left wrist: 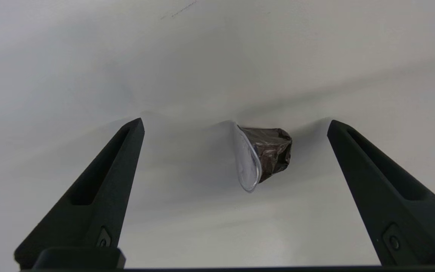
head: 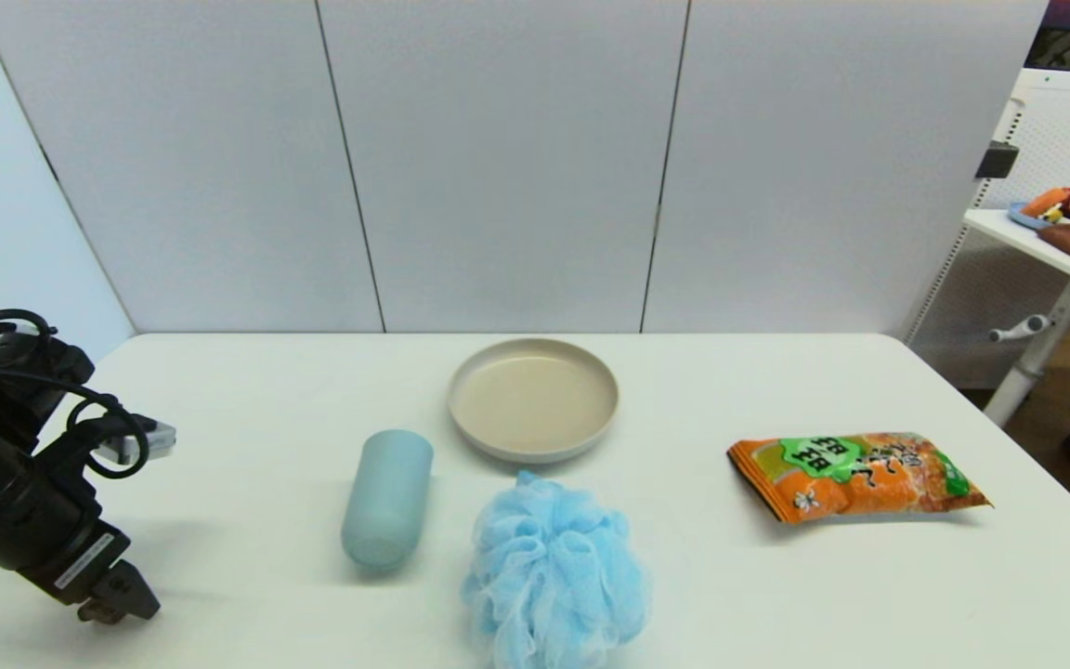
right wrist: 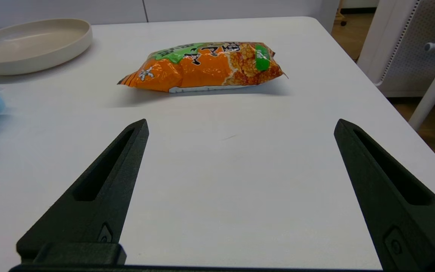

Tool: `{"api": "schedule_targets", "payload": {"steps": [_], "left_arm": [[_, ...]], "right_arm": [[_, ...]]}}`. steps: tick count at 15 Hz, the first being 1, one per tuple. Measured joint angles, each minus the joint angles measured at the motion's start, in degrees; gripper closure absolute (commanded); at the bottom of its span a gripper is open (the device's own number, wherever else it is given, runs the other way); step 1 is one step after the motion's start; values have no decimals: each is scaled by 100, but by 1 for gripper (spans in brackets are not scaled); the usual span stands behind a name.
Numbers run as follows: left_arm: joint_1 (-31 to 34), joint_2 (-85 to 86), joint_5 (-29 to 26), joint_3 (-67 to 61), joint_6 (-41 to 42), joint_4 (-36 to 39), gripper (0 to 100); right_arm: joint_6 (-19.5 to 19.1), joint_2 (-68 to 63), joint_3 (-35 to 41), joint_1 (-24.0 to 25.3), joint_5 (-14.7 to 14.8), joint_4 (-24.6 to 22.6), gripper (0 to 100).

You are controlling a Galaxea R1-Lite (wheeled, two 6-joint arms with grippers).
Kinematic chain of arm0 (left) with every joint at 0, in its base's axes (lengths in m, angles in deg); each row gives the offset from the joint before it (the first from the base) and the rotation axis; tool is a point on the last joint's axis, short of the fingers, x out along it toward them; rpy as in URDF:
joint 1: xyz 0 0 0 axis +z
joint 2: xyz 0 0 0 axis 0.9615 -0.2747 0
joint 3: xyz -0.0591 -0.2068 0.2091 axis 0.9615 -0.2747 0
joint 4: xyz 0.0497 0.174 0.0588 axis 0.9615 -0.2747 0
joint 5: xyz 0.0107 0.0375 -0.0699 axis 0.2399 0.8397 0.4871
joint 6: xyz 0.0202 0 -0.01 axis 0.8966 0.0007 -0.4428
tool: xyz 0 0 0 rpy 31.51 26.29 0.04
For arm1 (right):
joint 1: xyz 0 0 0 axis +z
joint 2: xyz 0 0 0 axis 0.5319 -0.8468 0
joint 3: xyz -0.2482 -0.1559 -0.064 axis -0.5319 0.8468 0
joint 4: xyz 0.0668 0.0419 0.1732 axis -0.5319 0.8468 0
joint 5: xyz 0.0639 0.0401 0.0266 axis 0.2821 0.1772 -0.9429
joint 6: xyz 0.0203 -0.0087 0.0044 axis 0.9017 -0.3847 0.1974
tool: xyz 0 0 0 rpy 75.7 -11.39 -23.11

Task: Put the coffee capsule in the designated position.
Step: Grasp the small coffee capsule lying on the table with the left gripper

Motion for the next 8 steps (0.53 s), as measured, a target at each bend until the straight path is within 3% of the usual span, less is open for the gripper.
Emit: {"api": "schedule_targets", "payload": {"steps": [8], "left_arm": [[72, 63, -2, -33, 83, -73, 0]], "right_arm": [[-5, 0, 0, 0, 0, 2, 0]]}}
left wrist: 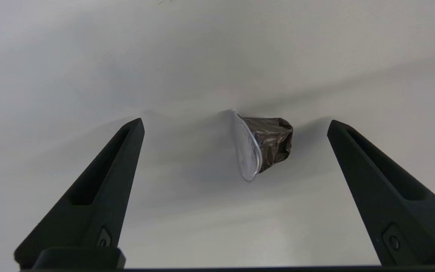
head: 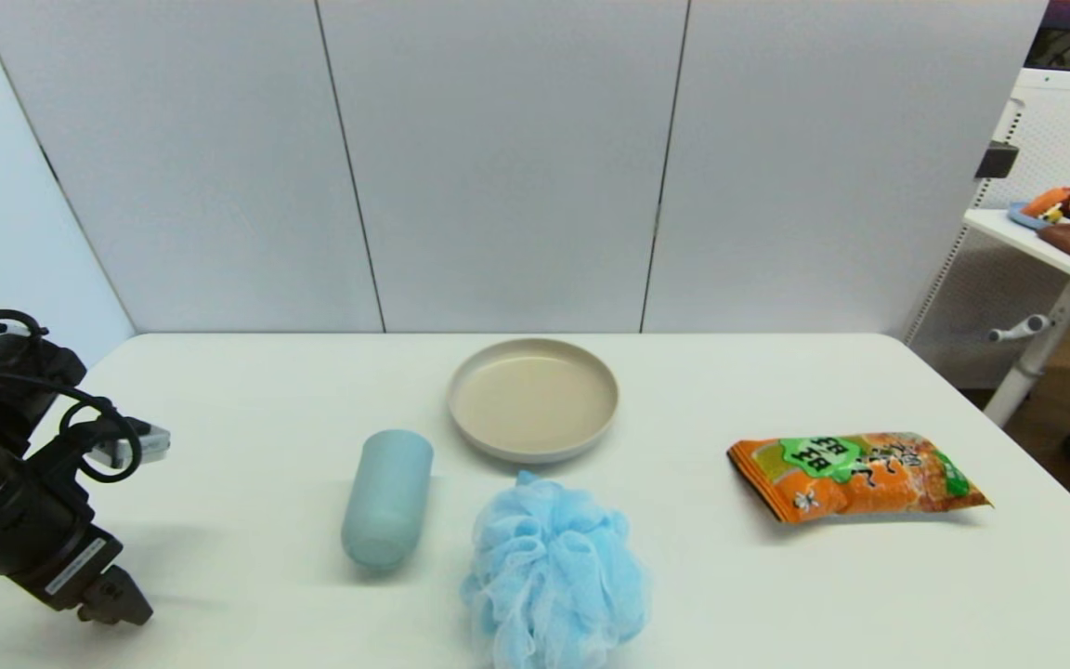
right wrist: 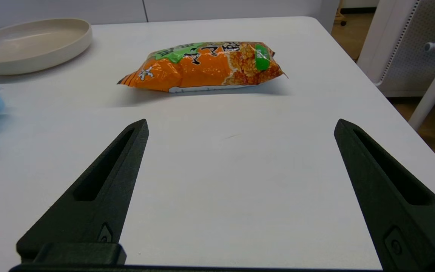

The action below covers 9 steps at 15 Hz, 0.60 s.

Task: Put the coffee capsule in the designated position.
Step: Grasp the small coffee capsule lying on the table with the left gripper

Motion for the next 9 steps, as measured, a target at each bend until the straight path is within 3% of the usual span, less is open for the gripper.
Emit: {"api": "schedule_targets", "payload": {"steps": [3, 4, 9], "left_arm": [[4, 5, 0, -9, 0, 0, 0], [4, 5, 0, -20, 2, 2, 100], [6, -6, 0, -61, -2, -1, 100]], "right_arm": [[2, 0, 0, 0, 1, -2, 0], [5, 0, 0, 0, 1, -2, 0], [2, 0, 0, 0, 1, -2, 0]]}}
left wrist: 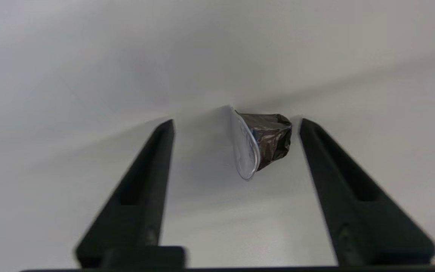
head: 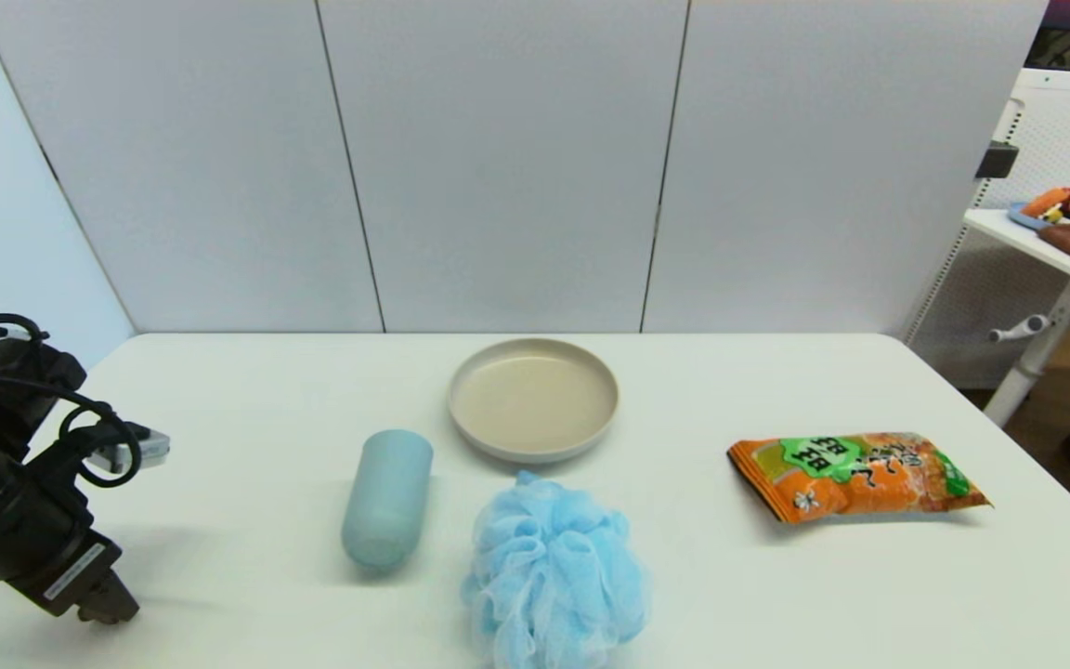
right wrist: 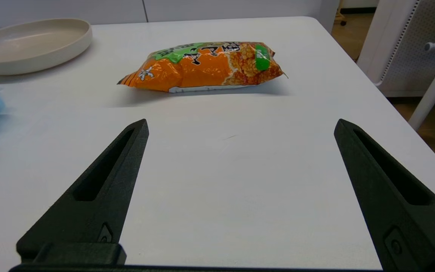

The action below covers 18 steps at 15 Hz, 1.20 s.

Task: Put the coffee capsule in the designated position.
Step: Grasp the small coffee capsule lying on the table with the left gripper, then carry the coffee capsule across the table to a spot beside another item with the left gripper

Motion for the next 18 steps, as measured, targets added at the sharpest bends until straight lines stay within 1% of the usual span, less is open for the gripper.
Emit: {"api": "schedule_targets", "payload": {"steps": [10, 12, 15, 18], "left_arm": [[-9, -35, 0, 20, -6, 0, 100], [-39, -5, -2, 229, -17, -5, 100], [-364, -27, -17, 1125, -173, 23, 100], [-1163, -400, -141, 2402, -780, 232, 100]], "right_arm": [[0, 0, 0, 0, -1, 0, 0], [0, 0, 0, 0, 0, 0, 0], [0, 0, 0, 0, -1, 0, 0], [0, 0, 0, 0, 0, 0, 0]]}}
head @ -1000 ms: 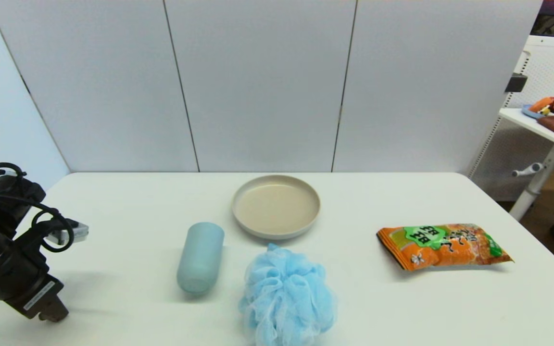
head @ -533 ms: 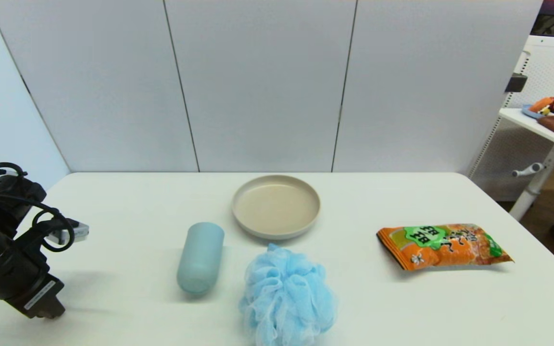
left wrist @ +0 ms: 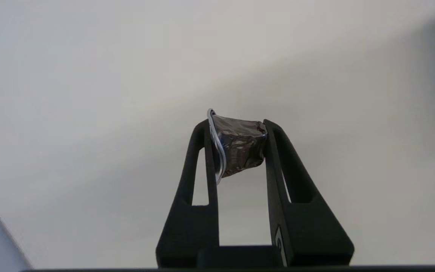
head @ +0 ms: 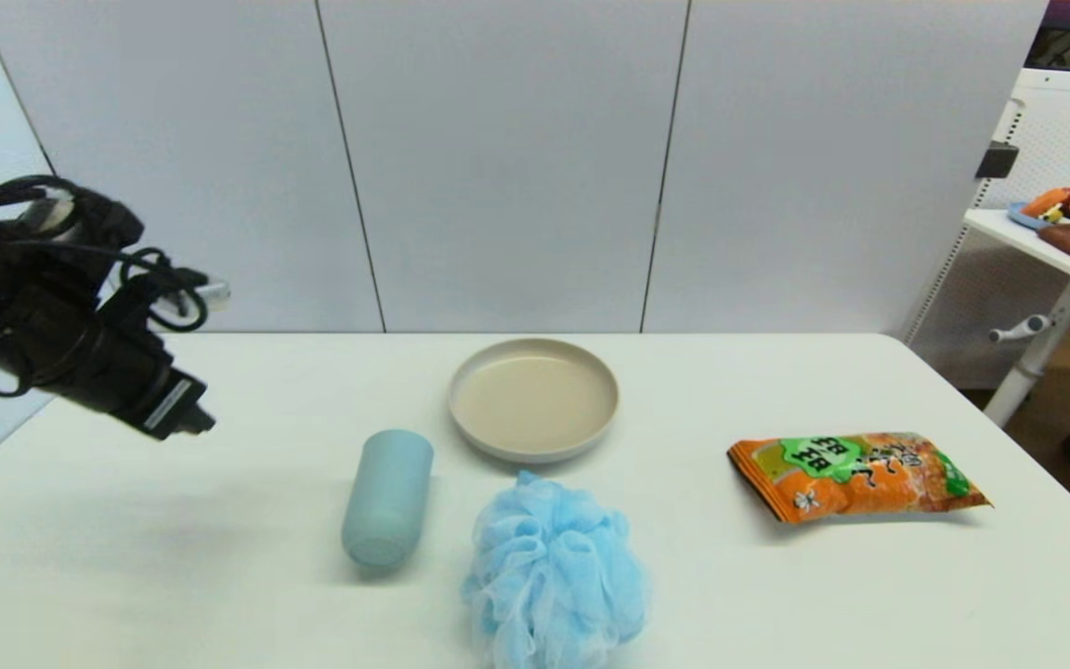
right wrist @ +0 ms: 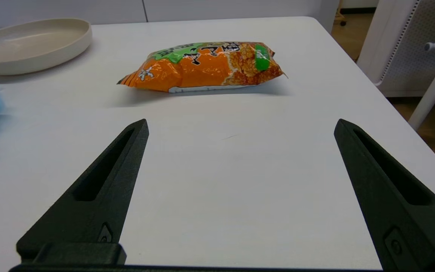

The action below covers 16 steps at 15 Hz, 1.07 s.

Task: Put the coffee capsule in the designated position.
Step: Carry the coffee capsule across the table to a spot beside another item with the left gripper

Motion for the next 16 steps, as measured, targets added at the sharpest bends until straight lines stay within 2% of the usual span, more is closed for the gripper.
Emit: {"api": "schedule_targets", "payload": {"steps": [3, 5, 8, 11, 16], "left_arm": [[-984, -749, -68, 881, -741, 905, 100], [-1620, -1284, -82, 1287, -1348, 1764, 100], [-2246, -2059, -85, 1866, -1924, 3149, 100], [-2606, -2693, -77, 2236, -2315, 4392, 100], [-2720, -3546, -57, 2610, -2363, 5884, 100]], "right_arm": [[2, 0, 0, 0, 0, 0, 0], [0, 0, 0, 0, 0, 0, 0], [0, 0, 0, 0, 0, 2, 0], [0, 0, 0, 0, 0, 0, 0], [2, 0, 0, 0, 0, 0, 0]]}}
